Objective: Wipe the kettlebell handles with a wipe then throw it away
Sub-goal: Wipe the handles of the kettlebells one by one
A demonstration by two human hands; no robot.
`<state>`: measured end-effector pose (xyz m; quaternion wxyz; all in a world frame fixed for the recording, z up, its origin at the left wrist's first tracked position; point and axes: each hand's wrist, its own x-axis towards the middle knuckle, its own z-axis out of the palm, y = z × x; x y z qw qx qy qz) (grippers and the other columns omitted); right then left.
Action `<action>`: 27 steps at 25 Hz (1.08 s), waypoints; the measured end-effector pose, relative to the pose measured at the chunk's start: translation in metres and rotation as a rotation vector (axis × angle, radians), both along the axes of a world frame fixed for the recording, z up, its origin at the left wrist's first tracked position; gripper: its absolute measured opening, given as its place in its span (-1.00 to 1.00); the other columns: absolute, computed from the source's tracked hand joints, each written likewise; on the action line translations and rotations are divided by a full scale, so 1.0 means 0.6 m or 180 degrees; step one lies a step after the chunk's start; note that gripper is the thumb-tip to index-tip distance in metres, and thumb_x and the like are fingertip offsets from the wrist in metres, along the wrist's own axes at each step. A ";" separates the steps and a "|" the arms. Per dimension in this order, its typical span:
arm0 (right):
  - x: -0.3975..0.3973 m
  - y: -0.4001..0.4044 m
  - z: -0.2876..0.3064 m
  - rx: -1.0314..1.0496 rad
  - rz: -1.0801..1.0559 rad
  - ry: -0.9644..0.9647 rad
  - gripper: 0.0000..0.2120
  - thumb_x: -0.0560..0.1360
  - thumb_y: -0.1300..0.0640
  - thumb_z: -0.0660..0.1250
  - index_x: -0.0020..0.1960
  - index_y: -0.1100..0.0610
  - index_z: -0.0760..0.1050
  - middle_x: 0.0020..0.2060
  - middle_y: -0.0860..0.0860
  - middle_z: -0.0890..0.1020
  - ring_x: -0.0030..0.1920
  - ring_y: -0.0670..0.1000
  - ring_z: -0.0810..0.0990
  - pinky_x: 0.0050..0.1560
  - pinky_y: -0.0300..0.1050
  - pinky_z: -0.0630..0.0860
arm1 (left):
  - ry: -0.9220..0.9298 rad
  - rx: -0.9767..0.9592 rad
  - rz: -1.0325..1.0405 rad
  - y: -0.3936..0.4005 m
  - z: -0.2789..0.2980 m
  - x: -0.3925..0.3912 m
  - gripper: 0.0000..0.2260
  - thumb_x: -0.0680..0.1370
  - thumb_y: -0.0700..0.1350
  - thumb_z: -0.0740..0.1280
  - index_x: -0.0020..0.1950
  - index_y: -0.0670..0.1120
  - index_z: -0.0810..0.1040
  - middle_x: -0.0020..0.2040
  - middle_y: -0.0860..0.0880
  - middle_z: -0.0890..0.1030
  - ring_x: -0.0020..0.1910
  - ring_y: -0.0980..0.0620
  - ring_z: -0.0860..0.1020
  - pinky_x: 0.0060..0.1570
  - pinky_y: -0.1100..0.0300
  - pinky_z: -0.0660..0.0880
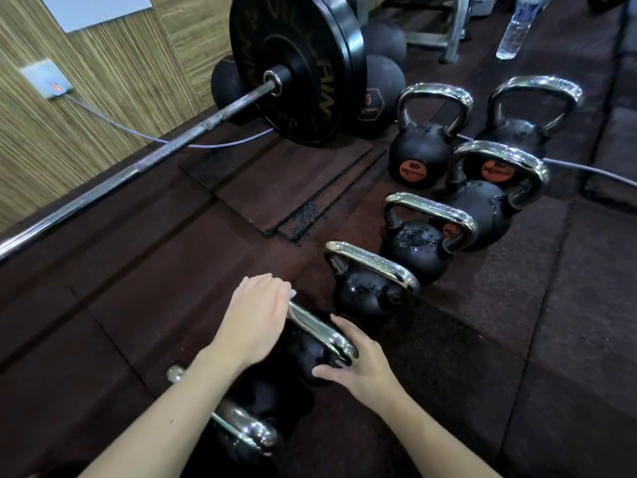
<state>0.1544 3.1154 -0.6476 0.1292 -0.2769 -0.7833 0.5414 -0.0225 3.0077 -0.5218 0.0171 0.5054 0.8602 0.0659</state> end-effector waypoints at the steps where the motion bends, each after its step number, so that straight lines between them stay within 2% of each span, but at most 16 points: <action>1: 0.000 0.002 0.008 0.0078 -0.0059 -0.0117 -0.03 0.14 -0.07 0.71 0.48 0.02 0.42 0.42 -0.09 0.48 0.43 -0.16 0.44 0.46 -0.09 0.40 | 0.0045 -0.0060 -0.0036 0.010 0.002 0.020 -0.66 0.65 0.00 -0.03 -0.20 0.07 0.45 -0.21 0.06 0.52 -0.05 -0.08 0.54 0.18 -0.17 0.45; 3: 0.006 0.008 -0.024 0.0134 -0.0101 -0.0300 -0.17 0.23 -0.04 0.65 0.44 0.05 0.47 0.32 -0.17 0.56 0.36 -0.28 0.45 0.41 -0.28 0.39 | 0.0474 -0.0302 -0.0478 0.028 0.006 0.085 -0.71 0.62 -0.02 0.05 -0.15 0.03 0.53 -0.19 0.00 0.52 -0.09 -0.12 0.53 0.33 -0.20 0.38; 4: 0.005 0.003 -0.026 0.0317 -0.0093 -0.0410 -0.38 0.35 -0.04 0.52 0.39 -0.02 0.51 0.23 -0.16 0.61 0.27 -0.40 0.45 0.36 -0.36 0.39 | 0.0571 -0.0323 -0.0760 0.033 0.002 0.124 -0.73 0.61 0.00 0.10 -0.11 0.01 0.56 -0.17 0.00 0.53 -0.08 -0.11 0.53 0.41 -0.19 0.34; 5: 0.010 -0.002 -0.037 0.0222 0.0069 -0.0287 -0.61 0.48 0.01 0.36 0.31 -0.16 0.56 0.15 -0.09 0.62 0.16 -0.49 0.46 0.34 -0.36 0.41 | 0.0588 -0.0256 -0.0999 0.035 -0.009 0.156 -0.74 0.62 0.02 0.15 -0.08 -0.01 0.59 -0.15 -0.01 0.56 -0.05 -0.10 0.54 0.45 -0.17 0.31; 6: 0.008 -0.007 -0.048 -0.0026 -0.0091 -0.0189 -0.64 0.60 0.12 0.22 0.20 -0.31 0.56 0.09 -0.07 0.61 0.04 -0.53 0.50 0.33 -0.30 0.45 | 0.0528 -0.0206 -0.1181 0.035 -0.018 0.179 -0.74 0.62 0.05 0.19 -0.06 -0.04 0.62 -0.12 0.00 0.58 -0.01 -0.09 0.55 0.47 -0.14 0.32; 8: 0.006 -0.003 -0.053 -0.0196 -0.0098 -0.0162 -0.62 0.67 0.31 0.14 0.19 -0.11 0.57 0.03 -0.15 0.55 -0.12 -0.56 0.53 0.18 -0.42 0.49 | 0.0554 -0.0109 -0.1423 0.031 -0.029 0.182 -0.74 0.63 0.06 0.20 -0.02 -0.03 0.63 -0.05 0.03 0.62 0.06 -0.05 0.56 0.47 -0.08 0.32; 9: 0.000 0.001 -0.039 -0.0423 -0.0036 -0.0148 -0.71 0.62 0.32 0.26 0.26 0.07 0.56 0.09 -0.17 0.56 -0.06 -0.56 0.52 0.13 -0.49 0.46 | 0.0527 -0.0020 -0.1450 0.029 -0.026 0.166 -0.75 0.64 0.04 0.18 0.02 -0.01 0.63 -0.01 0.05 0.62 0.08 -0.03 0.56 0.48 -0.06 0.29; 10: -0.008 0.001 -0.034 -0.0837 -0.0164 -0.0110 -0.61 0.52 0.31 0.43 0.33 0.17 0.52 0.19 -0.14 0.58 0.05 -0.51 0.52 0.14 -0.48 0.46 | 0.0450 -0.0023 -0.1419 0.026 -0.020 0.142 -0.76 0.64 0.02 0.16 0.04 0.03 0.61 0.01 0.08 0.61 0.09 -0.01 0.57 0.48 -0.06 0.27; 12: -0.011 0.006 -0.030 -0.0996 -0.0295 0.0106 -0.28 0.27 0.33 0.65 0.38 0.20 0.48 0.33 -0.04 0.53 0.21 -0.43 0.51 0.15 -0.49 0.44 | 0.0441 -0.0015 -0.1124 0.020 -0.013 0.085 -0.82 0.62 0.00 0.16 -0.06 0.09 0.55 -0.09 0.10 0.59 0.00 0.00 0.59 0.43 -0.13 0.33; 15: 0.001 0.005 -0.023 -0.1068 -0.0088 0.0199 -0.10 0.21 0.42 0.65 0.47 0.21 0.38 0.37 -0.06 0.39 0.18 -0.61 0.38 0.10 -0.62 0.36 | -0.0016 0.0127 -0.0115 0.005 -0.014 0.018 -0.73 0.66 0.01 0.07 -0.24 0.10 0.34 -0.19 0.13 0.49 0.00 0.02 0.55 0.39 -0.18 0.34; 17: 0.003 0.006 -0.023 -0.1145 -0.0118 0.0283 -0.09 0.23 0.36 0.67 0.49 0.17 0.37 0.39 -0.08 0.37 0.18 -0.64 0.33 0.10 -0.65 0.33 | -0.0455 0.0271 0.0241 -0.002 -0.024 0.009 -0.68 0.69 -0.02 0.00 -0.17 0.10 0.43 -0.10 0.17 0.52 0.25 0.04 0.51 0.49 -0.11 0.24; 19: 0.002 0.008 -0.025 -0.0906 -0.0176 0.0198 -0.07 0.19 0.20 0.71 0.49 0.05 0.39 0.42 -0.12 0.39 0.26 -0.59 0.32 0.22 -0.59 0.33 | -0.0278 0.0120 0.0062 0.001 -0.025 0.031 -0.71 0.70 -0.03 0.02 0.00 0.09 0.53 0.06 0.17 0.55 0.36 0.06 0.45 0.54 -0.02 0.14; 21: 0.000 0.007 -0.020 -0.0646 -0.0207 -0.0022 -0.05 0.14 0.01 0.71 0.46 -0.09 0.41 0.44 -0.17 0.42 0.38 -0.42 0.34 0.42 -0.34 0.36 | 0.0139 -0.0082 -0.0427 0.010 -0.021 0.067 -0.75 0.69 -0.02 0.09 0.04 0.08 0.56 0.05 0.15 0.56 0.22 0.07 0.51 0.54 -0.04 0.15; 23: -0.001 0.008 -0.019 -0.0536 -0.0158 -0.0094 -0.06 0.13 -0.09 0.69 0.45 -0.07 0.43 0.43 -0.18 0.46 0.44 -0.27 0.38 0.47 -0.12 0.38 | 0.0366 -0.0087 -0.0764 0.019 -0.022 0.096 -0.74 0.69 -0.01 0.10 0.00 0.07 0.57 -0.06 0.14 0.54 0.06 0.06 0.53 0.52 -0.07 0.19; 25: -0.001 0.008 -0.018 -0.0597 -0.0115 -0.0062 -0.07 0.15 -0.09 0.68 0.46 0.00 0.43 0.42 -0.12 0.49 0.43 -0.21 0.42 0.44 -0.09 0.42 | 0.0434 -0.0044 -0.0859 0.025 -0.022 0.107 -0.69 0.71 0.02 0.04 -0.02 0.08 0.57 -0.11 0.14 0.52 -0.01 0.08 0.52 0.52 -0.04 0.19; 27: -0.004 0.010 -0.011 -0.0507 -0.0050 -0.0067 -0.07 0.15 -0.13 0.67 0.46 -0.04 0.43 0.42 -0.14 0.49 0.42 -0.23 0.42 0.42 -0.14 0.43 | 0.0484 0.0072 -0.0904 0.025 -0.020 0.096 -0.65 0.71 0.04 0.01 -0.06 0.10 0.56 -0.15 0.16 0.50 -0.05 0.11 0.52 0.52 -0.01 0.15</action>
